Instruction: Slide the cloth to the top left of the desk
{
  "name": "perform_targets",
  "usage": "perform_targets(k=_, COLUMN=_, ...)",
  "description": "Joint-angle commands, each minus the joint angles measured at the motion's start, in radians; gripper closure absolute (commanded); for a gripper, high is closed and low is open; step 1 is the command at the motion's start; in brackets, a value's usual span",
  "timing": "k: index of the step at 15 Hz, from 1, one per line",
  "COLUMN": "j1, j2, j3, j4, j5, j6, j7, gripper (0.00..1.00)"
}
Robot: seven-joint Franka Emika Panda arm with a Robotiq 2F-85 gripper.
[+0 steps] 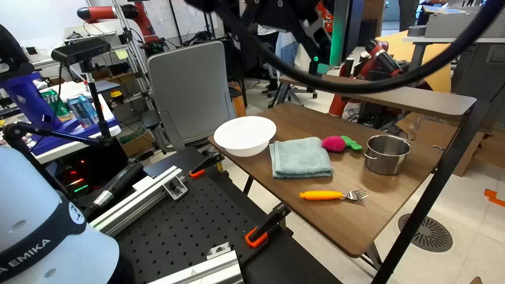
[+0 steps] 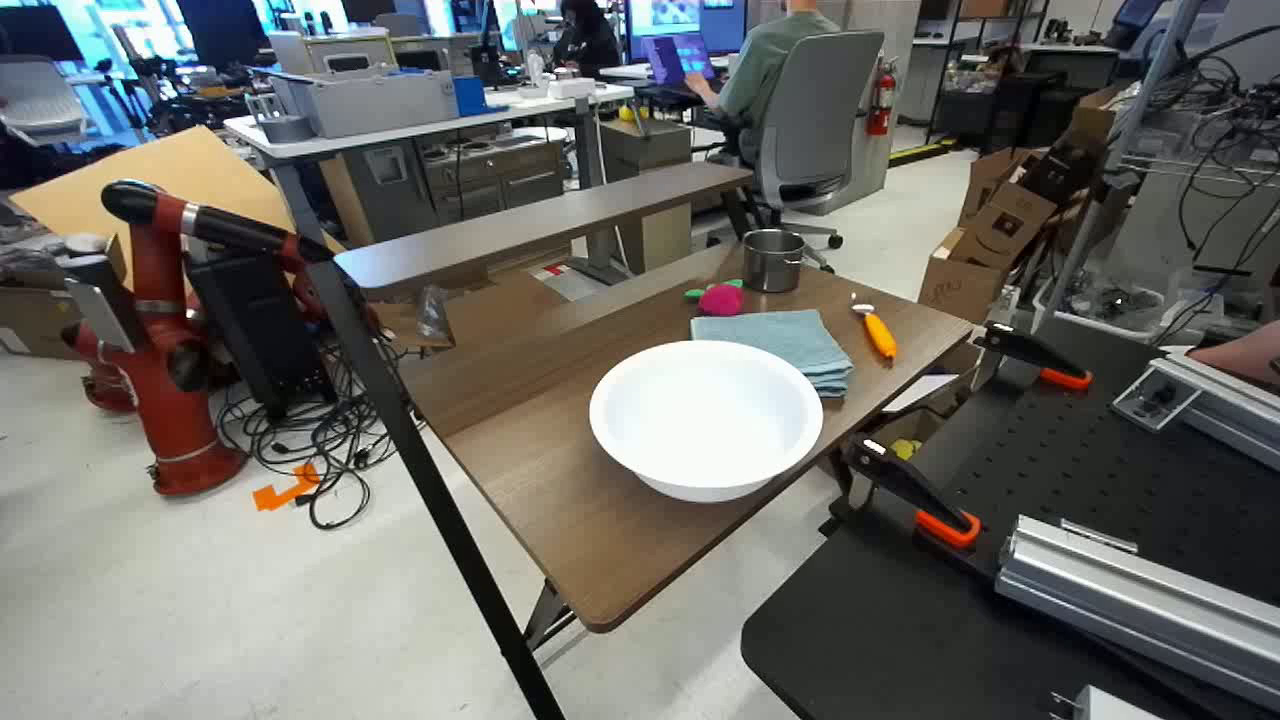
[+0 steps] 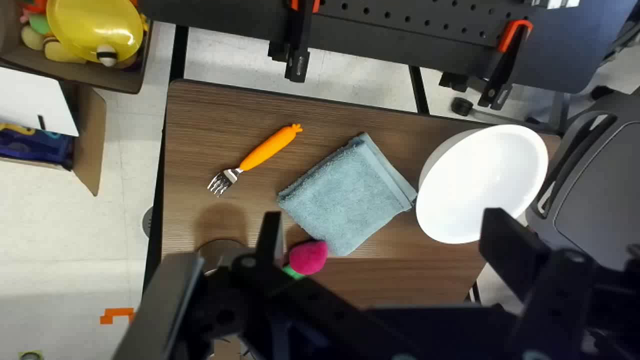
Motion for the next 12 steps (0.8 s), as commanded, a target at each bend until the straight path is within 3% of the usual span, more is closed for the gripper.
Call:
perform_targets(k=1, j1=-0.039, j2=0.012, j3=0.039, j4=0.001, j5=0.031, j6=-0.003, j7=-0.024, gripper=0.00)
perform_targets(k=6, j1=-0.039, j2=0.012, j3=0.039, j4=0.001, j5=0.031, j6=-0.003, j7=-0.024, gripper=0.00)
perform_targets(k=12, j1=-0.004, j2=0.131, j3=0.096, j4=0.030, j5=0.104, j6=0.095, j7=0.025, gripper=0.00)
